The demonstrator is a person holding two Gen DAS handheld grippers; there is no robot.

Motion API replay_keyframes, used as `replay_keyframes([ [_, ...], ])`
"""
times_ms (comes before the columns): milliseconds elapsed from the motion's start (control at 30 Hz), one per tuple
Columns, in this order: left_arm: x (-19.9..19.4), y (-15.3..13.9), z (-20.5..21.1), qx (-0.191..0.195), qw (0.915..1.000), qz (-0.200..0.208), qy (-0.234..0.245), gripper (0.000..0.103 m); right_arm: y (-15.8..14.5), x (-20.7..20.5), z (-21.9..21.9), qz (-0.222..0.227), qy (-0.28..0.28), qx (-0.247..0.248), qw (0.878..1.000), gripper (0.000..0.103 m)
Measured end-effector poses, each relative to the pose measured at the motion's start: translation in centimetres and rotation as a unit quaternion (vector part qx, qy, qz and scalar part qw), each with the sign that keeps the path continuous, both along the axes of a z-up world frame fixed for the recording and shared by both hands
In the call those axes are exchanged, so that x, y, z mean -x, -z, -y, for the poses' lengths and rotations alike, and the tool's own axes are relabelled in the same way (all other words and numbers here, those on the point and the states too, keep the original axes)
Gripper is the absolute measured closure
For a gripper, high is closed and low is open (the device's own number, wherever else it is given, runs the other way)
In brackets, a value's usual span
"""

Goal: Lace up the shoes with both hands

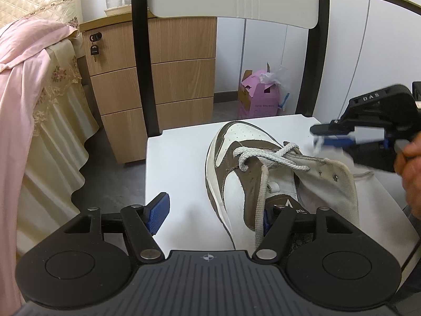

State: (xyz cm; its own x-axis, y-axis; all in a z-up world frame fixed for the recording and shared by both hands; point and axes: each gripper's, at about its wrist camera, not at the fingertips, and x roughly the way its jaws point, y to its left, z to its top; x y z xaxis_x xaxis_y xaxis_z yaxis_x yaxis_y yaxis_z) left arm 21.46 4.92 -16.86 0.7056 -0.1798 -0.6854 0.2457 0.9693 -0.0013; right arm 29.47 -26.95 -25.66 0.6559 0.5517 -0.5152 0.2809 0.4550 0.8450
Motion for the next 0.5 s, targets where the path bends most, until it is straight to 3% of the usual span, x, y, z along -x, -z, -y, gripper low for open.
replay_keyframes([
  [167, 0.0, 0.1, -0.1, 0.000, 1.0000, -0.002, -0.002, 0.033, -1.6, -0.9, 1.5, 0.101, 0.080, -0.037, 0.991, 0.099],
  [500, 0.0, 0.1, -0.2, 0.000, 1.0000, -0.005, -0.002, 0.033, -10.4, -2.6, 2.8, 0.235, 0.080, -0.024, 0.968, 0.099],
])
